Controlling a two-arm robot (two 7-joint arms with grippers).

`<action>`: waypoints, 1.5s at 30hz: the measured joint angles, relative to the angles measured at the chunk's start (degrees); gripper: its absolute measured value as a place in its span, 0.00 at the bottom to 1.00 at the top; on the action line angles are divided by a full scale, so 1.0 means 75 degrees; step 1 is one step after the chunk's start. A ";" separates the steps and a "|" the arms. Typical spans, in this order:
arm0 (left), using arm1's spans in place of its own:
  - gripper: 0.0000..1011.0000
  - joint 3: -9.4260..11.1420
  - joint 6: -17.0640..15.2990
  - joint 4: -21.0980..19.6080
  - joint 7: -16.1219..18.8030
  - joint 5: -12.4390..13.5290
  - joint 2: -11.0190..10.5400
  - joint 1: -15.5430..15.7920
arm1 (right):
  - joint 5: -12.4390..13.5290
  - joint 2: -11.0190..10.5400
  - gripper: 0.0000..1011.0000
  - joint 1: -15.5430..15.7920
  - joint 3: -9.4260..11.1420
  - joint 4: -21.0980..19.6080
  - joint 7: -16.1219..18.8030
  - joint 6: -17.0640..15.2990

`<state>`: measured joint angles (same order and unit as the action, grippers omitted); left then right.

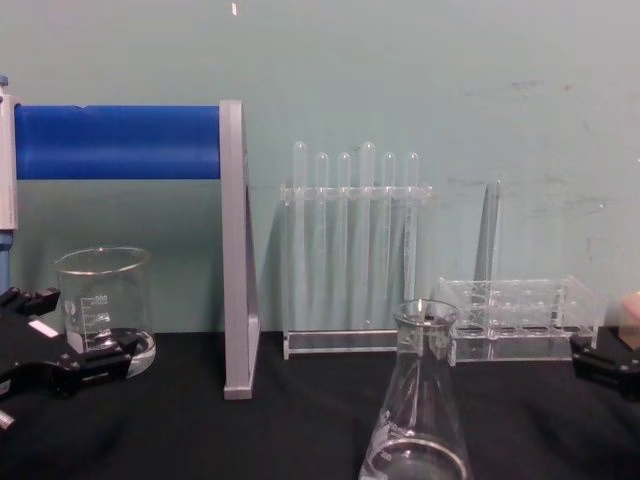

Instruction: Grasp the erlenmeyer flask with one hand, shake it three times, then place it back.

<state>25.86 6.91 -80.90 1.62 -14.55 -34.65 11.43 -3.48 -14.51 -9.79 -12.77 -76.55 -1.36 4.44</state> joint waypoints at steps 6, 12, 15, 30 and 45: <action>0.99 0.0000 0.0000 0.0000 0.0000 0.0000 0.0000 0.0000 | 0.0000 0.0000 0.99 0.0000 0.0000 0.0000 0.0000 0.0000; 0.99 0.0000 0.0000 0.0000 0.0000 0.0000 0.0000 0.0000 | 0.0000 0.0000 0.99 0.0000 0.0000 0.0000 0.0000 0.0000; 0.99 0.0000 0.0000 0.0000 0.0000 0.0000 0.0000 0.0000 | 0.0000 0.0000 0.99 0.0000 0.0000 0.0000 0.0000 0.0001; 0.99 0.0001 0.0000 0.0000 0.0000 0.0000 0.0000 0.0000 | -0.0001 0.0000 0.99 0.0000 0.0000 0.0000 0.0000 0.0000; 0.99 0.0000 0.0000 0.0000 0.0000 0.0000 0.0000 0.0000 | 0.0000 0.0000 0.99 0.0000 0.0000 0.0000 0.0000 0.0000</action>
<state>25.86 6.91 -80.90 1.62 -14.55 -34.64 11.43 -3.49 -14.51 -9.79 -12.76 -76.55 -1.36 4.44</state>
